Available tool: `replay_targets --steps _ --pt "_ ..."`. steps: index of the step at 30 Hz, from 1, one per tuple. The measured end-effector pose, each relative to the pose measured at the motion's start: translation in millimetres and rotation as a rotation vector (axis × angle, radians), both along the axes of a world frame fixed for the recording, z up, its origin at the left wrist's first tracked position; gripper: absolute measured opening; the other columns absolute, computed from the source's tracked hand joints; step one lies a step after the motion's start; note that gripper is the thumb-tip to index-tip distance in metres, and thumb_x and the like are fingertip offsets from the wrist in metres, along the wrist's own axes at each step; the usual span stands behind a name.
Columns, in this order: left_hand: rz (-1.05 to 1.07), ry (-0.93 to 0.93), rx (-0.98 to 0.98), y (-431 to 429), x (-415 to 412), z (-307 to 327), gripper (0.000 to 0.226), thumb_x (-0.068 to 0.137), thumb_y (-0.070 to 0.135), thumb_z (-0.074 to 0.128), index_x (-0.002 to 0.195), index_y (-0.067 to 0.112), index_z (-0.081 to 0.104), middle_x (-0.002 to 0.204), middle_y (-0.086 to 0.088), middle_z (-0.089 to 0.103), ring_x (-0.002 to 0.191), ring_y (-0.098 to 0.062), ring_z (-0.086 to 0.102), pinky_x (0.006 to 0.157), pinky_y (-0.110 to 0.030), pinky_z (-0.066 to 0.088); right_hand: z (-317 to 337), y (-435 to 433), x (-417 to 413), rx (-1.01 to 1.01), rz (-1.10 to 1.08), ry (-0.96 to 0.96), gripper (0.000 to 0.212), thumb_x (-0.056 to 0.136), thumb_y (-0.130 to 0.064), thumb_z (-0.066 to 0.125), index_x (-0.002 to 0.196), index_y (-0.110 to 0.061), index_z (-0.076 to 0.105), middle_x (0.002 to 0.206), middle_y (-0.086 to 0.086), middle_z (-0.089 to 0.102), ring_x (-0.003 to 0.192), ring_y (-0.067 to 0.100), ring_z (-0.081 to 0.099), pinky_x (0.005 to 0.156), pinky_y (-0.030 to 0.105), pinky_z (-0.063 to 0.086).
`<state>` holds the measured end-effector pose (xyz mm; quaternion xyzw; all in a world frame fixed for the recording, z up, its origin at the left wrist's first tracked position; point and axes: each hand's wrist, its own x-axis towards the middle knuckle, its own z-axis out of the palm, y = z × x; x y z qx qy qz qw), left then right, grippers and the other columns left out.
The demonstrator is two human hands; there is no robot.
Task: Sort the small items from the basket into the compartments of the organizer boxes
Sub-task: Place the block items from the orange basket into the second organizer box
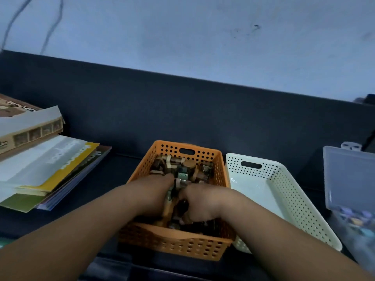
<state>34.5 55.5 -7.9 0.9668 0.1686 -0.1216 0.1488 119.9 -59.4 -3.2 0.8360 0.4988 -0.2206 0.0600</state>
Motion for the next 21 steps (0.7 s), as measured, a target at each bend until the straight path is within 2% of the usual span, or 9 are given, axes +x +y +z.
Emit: replay_targets --steps 3,6,8,11,13,16,18,21 --pt "-0.046 -0.008 -0.057 -2.0 -1.8 -2.2 0.050 0.083 0.033 0.066 0.123 0.034 0.037 0.108 0.008 0.056 0.099 -0.012 0.054 0.088 -0.034 0.048 -1.5 4.3 -2.1 -0.045 -0.046 0.019 0.041 0.087 -0.028 0.068 0.125 -0.020 0.057 0.112 0.004 0.062 0.099 0.022 0.059 0.087 0.037 0.051" --pt "-0.034 -0.023 -0.055 -3.0 0.6 -5.0 0.055 0.082 0.029 0.067 0.127 0.035 0.034 0.107 0.008 0.055 0.100 -0.012 0.054 0.088 -0.034 0.049 0.0 5.1 -2.9 -0.026 -0.099 0.047 0.058 0.085 -0.025 0.070 0.138 -0.022 0.046 0.126 0.004 0.056 0.111 0.023 0.056 0.093 0.038 0.049" --pt "-0.037 -0.023 -0.062 -1.6 2.4 -7.4 0.055 0.082 0.028 0.068 0.126 0.035 0.034 0.104 0.008 0.055 0.095 -0.011 0.055 0.085 -0.033 0.051 1.0 3.4 -3.6 -0.002 -0.124 0.055 0.069 0.084 -0.023 0.072 0.144 -0.024 0.037 0.133 0.003 0.051 0.117 0.024 0.053 0.095 0.037 0.048" --pt "-0.055 -0.039 -0.056 -0.3 4.2 -10.3 0.047 0.083 0.029 0.068 0.118 0.035 0.037 0.095 0.009 0.055 0.084 -0.007 0.055 0.073 -0.027 0.050 1.1 1.1 -7.6 0.000 -0.123 0.027 0.073 0.085 -0.018 0.070 0.147 -0.024 0.032 0.135 0.004 0.049 0.117 0.024 0.053 0.090 0.034 0.048" --pt "-0.067 -0.050 -0.044 -1.2 3.0 -9.8 0.040 0.083 0.028 0.067 0.109 0.036 0.037 0.092 0.010 0.055 0.081 -0.006 0.054 0.068 -0.025 0.048 -0.7 1.7 -10.6 -0.026 -0.107 0.009 0.068 0.085 -0.016 0.069 0.145 -0.020 0.037 0.128 0.006 0.055 0.110 0.023 0.056 0.084 0.033 0.051" --pt "-0.043 -0.081 -0.073 -1.8 0.0 -2.8 0.026 0.083 0.031 0.067 0.095 0.039 0.045 0.095 0.008 0.059 0.084 -0.008 0.057 0.075 -0.030 0.053 -1.0 -1.2 -11.2 0.041 -0.112 0.003 0.051 0.085 -0.015 0.068 0.133 -0.017 0.050 0.114 0.006 0.060 0.098 0.021 0.059 0.075 0.029 0.051" --pt "-0.018 -0.143 -0.088 -5.9 -2.6 8.6 0.017 0.086 0.029 0.063 0.094 0.040 0.052 0.095 0.009 0.061 0.084 -0.008 0.058 0.076 -0.031 0.052 5.8 -12.5 -8.0 0.193 -0.163 0.035 0.037 0.085 -0.015 0.067 0.120 -0.017 0.056 0.105 0.004 0.061 0.092 0.019 0.059 0.073 0.028 0.052" --pt "0.046 -0.254 -0.126 -18.1 -4.2 29.3 0.014 0.087 0.025 0.061 0.094 0.036 0.057 0.092 0.007 0.062 0.082 -0.011 0.059 0.070 -0.031 0.051 21.2 -39.1 -0.4 0.466 -0.218 0.098 0.023 0.083 -0.013 0.066 0.102 -0.022 0.056 0.096 0.000 0.060 0.086 0.019 0.060 0.068 0.029 0.051"
